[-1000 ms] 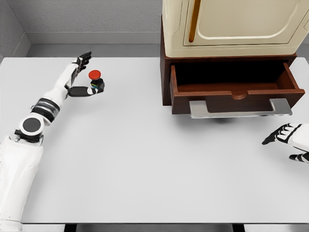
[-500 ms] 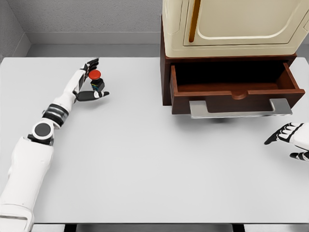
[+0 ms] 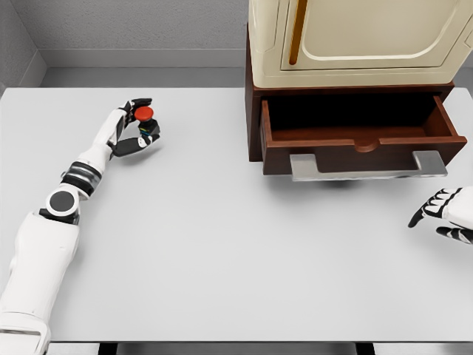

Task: Put the switch into the drawer with left arm, and close the drawer with right arm

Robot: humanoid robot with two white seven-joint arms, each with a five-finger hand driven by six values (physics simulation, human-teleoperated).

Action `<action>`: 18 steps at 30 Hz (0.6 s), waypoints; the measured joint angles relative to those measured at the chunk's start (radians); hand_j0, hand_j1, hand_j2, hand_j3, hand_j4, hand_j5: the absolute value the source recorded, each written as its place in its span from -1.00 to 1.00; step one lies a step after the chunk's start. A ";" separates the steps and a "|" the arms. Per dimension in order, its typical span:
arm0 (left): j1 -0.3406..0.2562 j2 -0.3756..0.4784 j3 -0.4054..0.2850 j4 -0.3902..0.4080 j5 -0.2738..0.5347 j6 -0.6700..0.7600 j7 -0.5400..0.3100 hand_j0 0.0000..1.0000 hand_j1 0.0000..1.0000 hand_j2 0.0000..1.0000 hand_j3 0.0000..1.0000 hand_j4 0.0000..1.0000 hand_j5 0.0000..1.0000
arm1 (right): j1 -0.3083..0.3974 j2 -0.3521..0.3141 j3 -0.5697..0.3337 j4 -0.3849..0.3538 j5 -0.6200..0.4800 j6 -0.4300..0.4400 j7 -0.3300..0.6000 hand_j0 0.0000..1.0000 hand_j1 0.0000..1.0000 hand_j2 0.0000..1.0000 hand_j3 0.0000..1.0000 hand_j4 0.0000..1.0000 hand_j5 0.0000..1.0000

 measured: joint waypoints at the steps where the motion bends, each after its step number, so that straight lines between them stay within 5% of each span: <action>1: -0.002 -0.001 0.000 0.003 0.001 0.001 0.000 0.40 0.40 0.40 0.40 0.40 0.40 | 0.000 0.000 0.000 0.000 0.000 0.000 -0.001 0.15 0.15 0.15 0.15 0.15 0.15; 12: -0.008 -0.007 -0.001 0.008 0.004 0.008 0.001 0.25 0.25 0.25 0.25 0.25 0.25 | -0.011 -0.001 0.000 0.006 -0.002 0.000 -0.005 0.17 0.17 0.17 0.17 0.17 0.17; 14: -0.008 -0.007 -0.002 0.005 0.001 0.006 0.000 0.32 0.32 0.32 0.32 0.32 0.32 | -0.017 -0.002 0.001 0.009 0.000 0.000 -0.005 0.17 0.17 0.17 0.17 0.17 0.17; 15: -0.008 -0.007 -0.003 0.003 0.000 0.006 0.000 0.56 0.56 0.56 0.56 0.56 0.56 | -0.017 -0.003 0.001 0.010 0.001 0.000 -0.004 0.17 0.17 0.17 0.17 0.17 0.17; 18: -0.006 -0.008 -0.003 0.000 -0.002 0.005 -0.001 0.80 0.80 0.80 0.80 0.80 0.80 | -0.017 -0.005 0.001 0.020 0.002 0.000 -0.004 0.17 0.17 0.17 0.17 0.17 0.17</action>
